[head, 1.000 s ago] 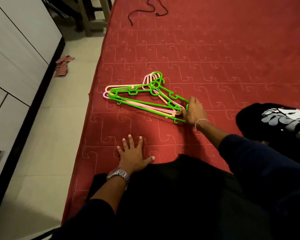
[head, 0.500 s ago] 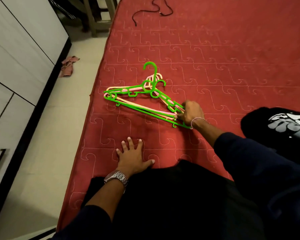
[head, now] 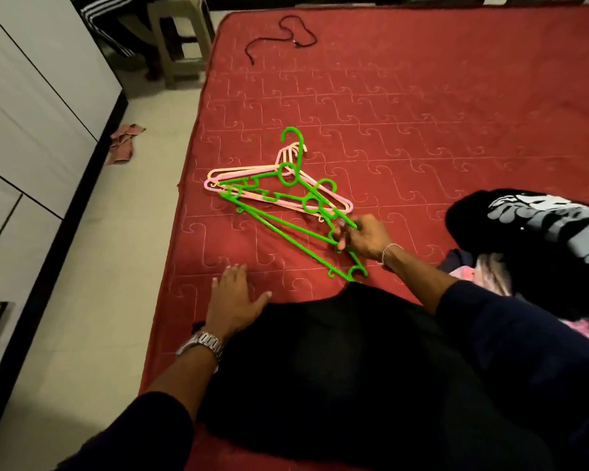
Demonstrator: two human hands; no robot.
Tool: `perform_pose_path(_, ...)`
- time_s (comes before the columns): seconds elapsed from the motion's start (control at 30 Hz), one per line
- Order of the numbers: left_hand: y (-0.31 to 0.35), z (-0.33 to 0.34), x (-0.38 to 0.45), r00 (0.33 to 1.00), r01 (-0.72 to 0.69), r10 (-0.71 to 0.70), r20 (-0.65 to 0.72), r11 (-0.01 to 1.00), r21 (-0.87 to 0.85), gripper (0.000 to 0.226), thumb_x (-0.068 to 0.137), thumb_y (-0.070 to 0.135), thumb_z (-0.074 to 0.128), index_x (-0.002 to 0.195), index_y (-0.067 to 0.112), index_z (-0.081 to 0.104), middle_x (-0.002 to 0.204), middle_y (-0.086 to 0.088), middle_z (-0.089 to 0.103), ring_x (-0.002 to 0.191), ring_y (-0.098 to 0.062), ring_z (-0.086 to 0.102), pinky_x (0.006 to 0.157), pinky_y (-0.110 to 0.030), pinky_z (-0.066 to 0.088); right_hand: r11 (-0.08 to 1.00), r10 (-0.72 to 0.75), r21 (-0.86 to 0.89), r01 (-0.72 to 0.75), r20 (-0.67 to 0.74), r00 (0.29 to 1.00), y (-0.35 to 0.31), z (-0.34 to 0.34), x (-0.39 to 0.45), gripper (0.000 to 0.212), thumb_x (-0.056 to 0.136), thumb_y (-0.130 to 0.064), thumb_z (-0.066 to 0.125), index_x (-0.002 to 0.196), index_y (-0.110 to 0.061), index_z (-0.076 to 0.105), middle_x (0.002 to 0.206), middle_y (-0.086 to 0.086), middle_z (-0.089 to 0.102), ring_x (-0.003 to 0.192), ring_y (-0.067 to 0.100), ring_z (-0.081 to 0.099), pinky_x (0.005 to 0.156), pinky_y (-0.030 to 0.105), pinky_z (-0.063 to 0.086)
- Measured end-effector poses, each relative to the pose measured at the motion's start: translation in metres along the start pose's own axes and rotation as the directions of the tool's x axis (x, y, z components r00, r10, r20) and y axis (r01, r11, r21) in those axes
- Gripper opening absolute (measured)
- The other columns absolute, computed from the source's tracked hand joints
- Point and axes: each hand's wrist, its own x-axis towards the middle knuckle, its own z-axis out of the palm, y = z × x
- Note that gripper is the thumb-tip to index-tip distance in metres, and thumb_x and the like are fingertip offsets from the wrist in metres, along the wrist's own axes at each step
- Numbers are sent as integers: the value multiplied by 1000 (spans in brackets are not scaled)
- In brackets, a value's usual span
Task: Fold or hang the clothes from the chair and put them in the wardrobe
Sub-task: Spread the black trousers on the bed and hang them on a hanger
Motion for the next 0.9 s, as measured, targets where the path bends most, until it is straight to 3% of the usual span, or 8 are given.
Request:
perform_pose_path(0.1,-18,-7,-28,997,36,-31,-65,996,81,77,89,60,59,142,7,42,144,-16,48,135,-32,43,114,-51,34,998,32,55,-29,-42,999,-3,6,-29,25,105,-17,51,89,-13,69,65,-7,68,58,5,62,63,22,46)
perform_pose_path(0.2,-31,-13,-54,990,142,-139,-32,981,135,75,91,59,56,142,6,39,145,-19,44,133,-35,42,109,-49,39,998,-16,-68,4,-167,986,-9,5,-44,24,98,-4,46,101,-14,67,86,6,72,75,27,67,76,37,56)
perform_pose_path(0.27,-34,-17,-67,975,212,-219,34,966,146,75,91,61,56,140,7,38,143,-20,43,131,-36,43,104,-50,42,1000,10,14,-7,-182,983,-18,4,-48,26,97,-4,44,98,-22,63,83,9,73,73,34,71,72,48,60)
perform_pose_path(0.47,-43,-19,-79,944,303,-297,144,953,-18,73,90,55,64,133,1,41,135,-23,49,122,-38,53,98,-48,50,967,77,253,-39,-140,987,-64,-7,-59,24,94,-40,68,82,-19,70,62,-3,65,45,8,56,43,19,43)
perform_pose_path(0.57,-46,-22,-78,919,390,-368,144,902,-185,76,89,46,71,132,-6,36,127,-25,57,112,-40,61,89,-43,54,879,128,460,-125,25,992,-66,0,-67,14,85,-31,79,91,-20,72,72,0,72,48,8,53,47,23,45)
perform_pose_path(0.63,-52,-23,-74,885,461,-434,167,867,-188,77,88,47,71,131,-9,39,123,-25,61,109,-40,64,82,-39,53,819,161,545,-180,82,983,-61,8,-77,28,83,-20,81,109,-24,71,77,1,73,52,9,52,48,24,44)
perform_pose_path(0.8,-64,-19,-73,865,496,-428,261,804,-327,47,87,46,74,85,0,63,80,-11,69,70,-25,67,59,-31,48,746,222,645,-165,-8,975,-29,41,-130,23,90,-3,71,108,-16,73,69,-3,68,52,6,56,46,20,46)
perform_pose_path(0.9,-59,-22,-79,874,485,-442,201,777,-402,45,84,47,75,84,2,69,81,-13,72,74,-30,70,68,-37,56,713,281,684,-154,-77,957,-2,62,-177,25,94,-2,65,111,-18,73,74,1,67,54,6,57,51,19,50)
